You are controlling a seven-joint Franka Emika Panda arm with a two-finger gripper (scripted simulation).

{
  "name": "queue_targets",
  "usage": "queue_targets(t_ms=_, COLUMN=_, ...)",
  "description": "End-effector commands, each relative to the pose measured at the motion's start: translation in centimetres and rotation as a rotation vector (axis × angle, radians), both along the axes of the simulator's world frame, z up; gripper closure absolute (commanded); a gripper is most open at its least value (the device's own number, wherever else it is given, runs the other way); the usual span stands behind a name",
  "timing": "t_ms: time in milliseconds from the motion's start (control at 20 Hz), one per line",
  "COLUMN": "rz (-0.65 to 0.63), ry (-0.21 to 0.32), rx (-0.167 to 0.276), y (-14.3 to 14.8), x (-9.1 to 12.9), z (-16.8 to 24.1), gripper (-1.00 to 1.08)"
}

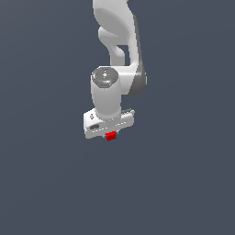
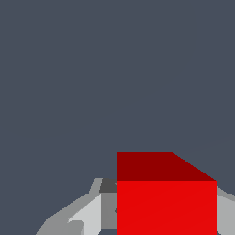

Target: Pick up the red cube and move it to a goal position.

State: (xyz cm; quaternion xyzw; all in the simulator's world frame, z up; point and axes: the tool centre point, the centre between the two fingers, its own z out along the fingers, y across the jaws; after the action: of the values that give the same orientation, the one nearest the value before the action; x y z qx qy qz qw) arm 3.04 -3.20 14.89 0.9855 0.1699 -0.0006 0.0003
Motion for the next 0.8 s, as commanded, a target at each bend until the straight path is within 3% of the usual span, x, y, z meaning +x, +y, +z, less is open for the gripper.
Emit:
queue_targets(t_ms=0, rz=0.0, ry=-0.001, rx=0.0, y=0.7, x=-0.8, z=2.7, gripper=1.08)
queue_targets(t_ms=750, rz=0.001, ry=-0.001, rx=-0.001, y=5.0, x=-5.6, z=19.8, gripper=1.08)
